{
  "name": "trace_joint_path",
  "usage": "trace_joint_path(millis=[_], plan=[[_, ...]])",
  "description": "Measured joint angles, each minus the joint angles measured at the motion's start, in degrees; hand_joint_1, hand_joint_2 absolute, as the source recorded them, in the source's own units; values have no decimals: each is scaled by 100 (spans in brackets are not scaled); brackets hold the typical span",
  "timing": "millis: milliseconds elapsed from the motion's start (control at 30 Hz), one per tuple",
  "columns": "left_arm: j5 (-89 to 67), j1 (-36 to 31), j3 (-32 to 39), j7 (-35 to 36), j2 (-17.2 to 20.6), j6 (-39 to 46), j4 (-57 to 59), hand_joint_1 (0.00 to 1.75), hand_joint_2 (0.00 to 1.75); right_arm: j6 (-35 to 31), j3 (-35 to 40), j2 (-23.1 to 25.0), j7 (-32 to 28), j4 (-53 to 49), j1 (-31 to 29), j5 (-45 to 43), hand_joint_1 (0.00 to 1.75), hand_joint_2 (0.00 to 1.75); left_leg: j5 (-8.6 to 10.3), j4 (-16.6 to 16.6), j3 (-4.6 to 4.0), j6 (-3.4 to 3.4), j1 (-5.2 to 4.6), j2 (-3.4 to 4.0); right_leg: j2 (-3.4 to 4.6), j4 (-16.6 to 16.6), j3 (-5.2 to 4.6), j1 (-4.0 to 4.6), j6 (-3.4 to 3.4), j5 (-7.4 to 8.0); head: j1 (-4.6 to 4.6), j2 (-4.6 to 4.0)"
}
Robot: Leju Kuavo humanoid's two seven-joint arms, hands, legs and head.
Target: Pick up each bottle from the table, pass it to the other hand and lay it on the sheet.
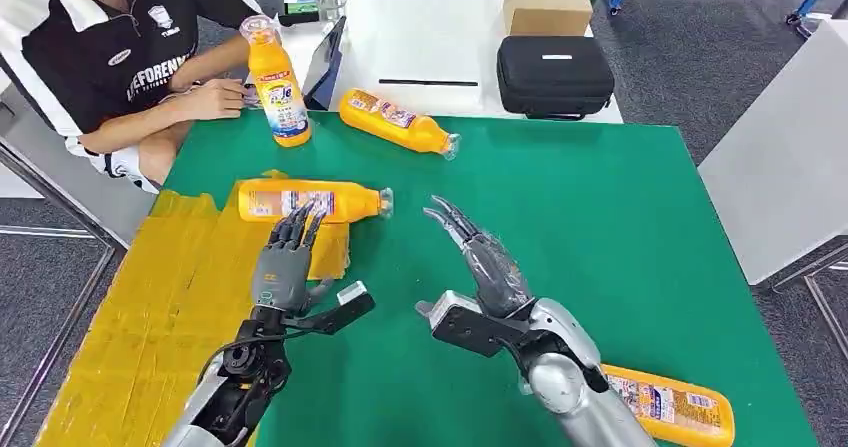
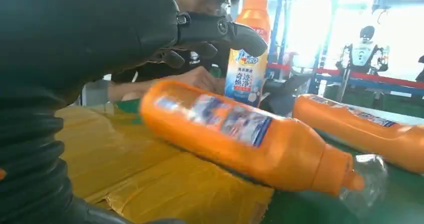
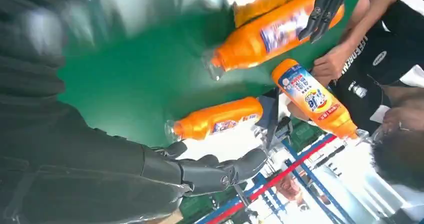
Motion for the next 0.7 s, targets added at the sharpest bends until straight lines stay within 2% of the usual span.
trace_joint_path(millis=[133, 333, 433, 700], plan=[[112, 1, 42, -68, 0, -31, -2, 0, 175, 24, 2, -35, 7, -53, 5, 154, 0, 175, 0, 0, 1, 0, 0, 0, 0, 0, 0, 0, 0, 0, 0, 0], [1463, 173, 265, -730, -24, -516, -442, 0, 175, 726, -48, -304, 225, -593, 334, 1465, 0, 175, 0, 0, 0, 0, 0, -2, -1, 0, 0, 0, 0, 0, -2, 0], [1764, 319, 376, -870, -33, -763, -817, 0, 175, 999, -201, -626, 177, -1042, 721, 1755, 0, 175, -5, 0, -1, 2, -2, -5, -2, -2, -1, -1, 16, -12, 0, 0], [2042, 615, 544, -988, -33, -927, -1355, 0, 175, 1399, -857, -1769, -529, -1924, 1910, 1906, 0, 175, -16, 0, -4, 19, -20, -16, -7, -3, -1, -18, 20, -15, 0, 0]])
